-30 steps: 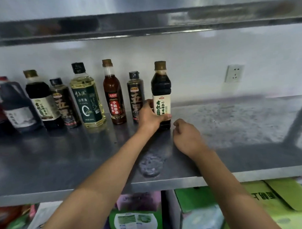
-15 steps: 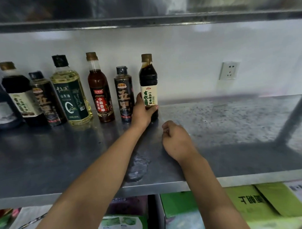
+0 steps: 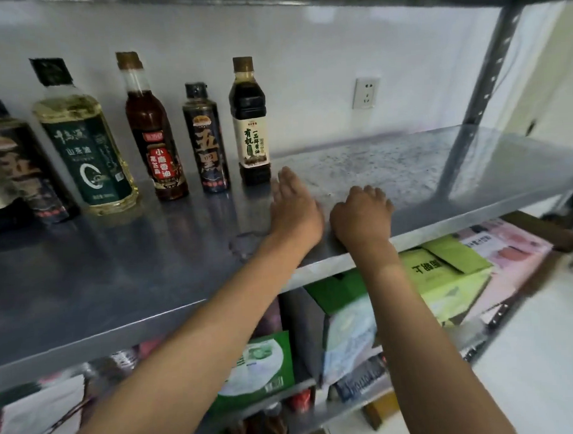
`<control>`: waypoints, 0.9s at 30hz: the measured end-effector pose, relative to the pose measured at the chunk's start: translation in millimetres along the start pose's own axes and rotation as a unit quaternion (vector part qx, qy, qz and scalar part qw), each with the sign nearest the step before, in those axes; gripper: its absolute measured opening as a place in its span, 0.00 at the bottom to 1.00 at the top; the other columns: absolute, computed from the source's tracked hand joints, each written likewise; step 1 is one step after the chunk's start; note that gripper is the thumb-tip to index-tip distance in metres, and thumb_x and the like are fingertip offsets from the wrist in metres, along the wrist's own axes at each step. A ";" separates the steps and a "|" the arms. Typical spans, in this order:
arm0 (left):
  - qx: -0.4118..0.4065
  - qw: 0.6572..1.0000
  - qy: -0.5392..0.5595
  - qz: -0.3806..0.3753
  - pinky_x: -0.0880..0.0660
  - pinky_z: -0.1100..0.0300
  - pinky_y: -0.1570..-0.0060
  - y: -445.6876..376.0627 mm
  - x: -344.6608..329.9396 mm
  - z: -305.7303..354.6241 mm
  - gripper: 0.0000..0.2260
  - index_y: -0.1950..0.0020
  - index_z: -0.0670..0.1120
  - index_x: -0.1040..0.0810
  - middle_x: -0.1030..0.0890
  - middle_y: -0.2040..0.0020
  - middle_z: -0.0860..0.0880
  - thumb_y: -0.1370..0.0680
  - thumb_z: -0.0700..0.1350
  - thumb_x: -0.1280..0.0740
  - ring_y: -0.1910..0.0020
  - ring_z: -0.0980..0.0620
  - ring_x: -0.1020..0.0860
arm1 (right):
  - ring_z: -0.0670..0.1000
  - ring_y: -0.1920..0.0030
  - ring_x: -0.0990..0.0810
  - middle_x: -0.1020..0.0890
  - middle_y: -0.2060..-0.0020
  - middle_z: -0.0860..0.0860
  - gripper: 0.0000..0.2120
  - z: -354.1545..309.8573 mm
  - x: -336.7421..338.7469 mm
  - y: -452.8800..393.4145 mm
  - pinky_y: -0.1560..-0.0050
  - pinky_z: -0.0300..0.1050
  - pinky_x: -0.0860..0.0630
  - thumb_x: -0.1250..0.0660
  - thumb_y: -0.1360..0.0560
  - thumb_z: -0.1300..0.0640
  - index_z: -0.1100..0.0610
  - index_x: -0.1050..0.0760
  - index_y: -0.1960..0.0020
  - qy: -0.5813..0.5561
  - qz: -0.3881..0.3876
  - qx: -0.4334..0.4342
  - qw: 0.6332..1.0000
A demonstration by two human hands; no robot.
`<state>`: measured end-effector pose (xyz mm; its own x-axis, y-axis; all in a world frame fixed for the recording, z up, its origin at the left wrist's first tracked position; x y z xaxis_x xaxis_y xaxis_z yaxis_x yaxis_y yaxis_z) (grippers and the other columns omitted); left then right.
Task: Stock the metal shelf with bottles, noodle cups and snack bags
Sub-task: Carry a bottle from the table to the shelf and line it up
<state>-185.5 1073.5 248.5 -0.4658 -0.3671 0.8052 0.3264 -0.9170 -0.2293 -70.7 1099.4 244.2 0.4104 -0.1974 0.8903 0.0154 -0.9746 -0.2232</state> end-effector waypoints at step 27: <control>-0.657 0.702 0.046 -0.270 0.60 0.48 0.24 542.8 -121.3 188.7 0.26 0.20 0.44 0.58 0.56 0.19 0.48 0.15 0.52 0.57 0.21 0.50 0.60 | 0.53 0.21 0.52 0.43 0.21 0.55 0.24 266.0 130.2 596.7 0.23 0.46 0.54 0.49 0.16 0.57 0.57 0.46 0.21 0.014 0.299 -0.454 0.839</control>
<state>203.4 649.7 129.6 -0.3005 0.1357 0.9441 -0.9312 -0.2560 -0.2596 234.4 520.1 121.3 0.0748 -0.6696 0.7390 -0.8921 -0.3760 -0.2504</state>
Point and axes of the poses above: each hand's wrist, its own y-axis away from the middle knuckle, its own x-axis out of the back of the hand, z = x × y, the point moved 5 cm from there along -y, towards the middle knuckle
